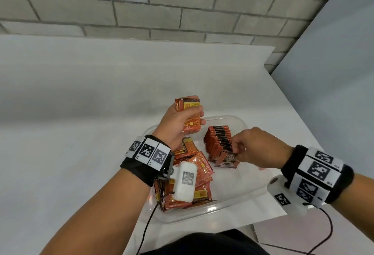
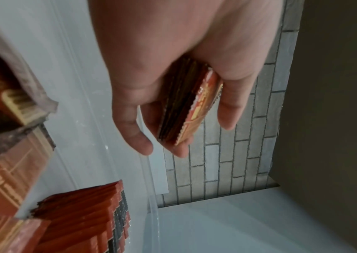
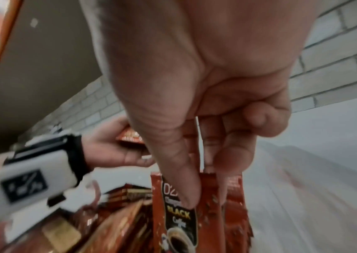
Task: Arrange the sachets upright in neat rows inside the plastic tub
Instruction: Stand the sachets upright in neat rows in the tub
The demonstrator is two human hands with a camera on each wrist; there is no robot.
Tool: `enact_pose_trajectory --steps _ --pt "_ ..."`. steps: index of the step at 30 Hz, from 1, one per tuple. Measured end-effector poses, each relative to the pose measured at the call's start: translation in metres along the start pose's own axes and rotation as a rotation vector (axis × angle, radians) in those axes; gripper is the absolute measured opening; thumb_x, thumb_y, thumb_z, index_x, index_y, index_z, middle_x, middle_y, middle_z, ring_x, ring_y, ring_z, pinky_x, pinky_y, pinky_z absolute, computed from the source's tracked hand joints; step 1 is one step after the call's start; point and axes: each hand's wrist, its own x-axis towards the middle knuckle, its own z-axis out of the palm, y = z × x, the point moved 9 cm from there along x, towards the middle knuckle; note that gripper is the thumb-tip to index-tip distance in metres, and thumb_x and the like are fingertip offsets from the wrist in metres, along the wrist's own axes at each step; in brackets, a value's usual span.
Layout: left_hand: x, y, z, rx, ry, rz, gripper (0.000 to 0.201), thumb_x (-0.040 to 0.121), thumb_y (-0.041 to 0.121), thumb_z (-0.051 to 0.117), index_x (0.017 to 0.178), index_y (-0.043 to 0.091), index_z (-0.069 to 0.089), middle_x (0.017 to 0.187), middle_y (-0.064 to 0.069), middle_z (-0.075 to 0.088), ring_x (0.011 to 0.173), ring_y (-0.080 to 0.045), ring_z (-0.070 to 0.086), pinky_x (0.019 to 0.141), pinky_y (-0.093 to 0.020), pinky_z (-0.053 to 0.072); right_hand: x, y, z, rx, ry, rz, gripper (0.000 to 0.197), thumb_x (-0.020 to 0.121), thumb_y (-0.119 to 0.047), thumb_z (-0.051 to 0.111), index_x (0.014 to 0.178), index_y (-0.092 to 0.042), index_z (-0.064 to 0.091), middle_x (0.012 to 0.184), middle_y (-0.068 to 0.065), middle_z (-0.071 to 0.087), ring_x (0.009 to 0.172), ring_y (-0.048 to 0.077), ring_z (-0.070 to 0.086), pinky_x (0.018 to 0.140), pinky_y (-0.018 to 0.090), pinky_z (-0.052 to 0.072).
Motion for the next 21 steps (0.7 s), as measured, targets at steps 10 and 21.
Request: enact_pose_trajectory --steps 10,21 --pt "-0.001 0.0 0.0 0.021 -0.007 -0.007 0.022 0.088 0.02 0.064 0.109 0.016 0.061 0.088 -0.003 0.07 0.078 -0.019 0.069 0.07 -0.033 0.052 0.014 -0.005 0.019 -0.205 -0.042 -0.004 0.038 0.085 -0.013 0.058 0.058 -0.026 0.034 0.064 -0.003 0.048 0.058 0.015 0.044 0.084 0.038 0.051" --pt "-0.004 0.003 0.003 0.029 -0.015 0.005 0.016 0.089 0.02 0.063 0.105 0.016 0.061 0.088 -0.004 0.069 0.077 -0.019 0.068 0.07 -0.033 0.051 0.015 -0.02 0.02 -0.486 -0.082 -0.009 0.013 0.091 -0.014 0.049 0.099 -0.01 0.059 0.089 0.006 0.058 0.071 0.02 0.046 0.062 0.024 0.031"
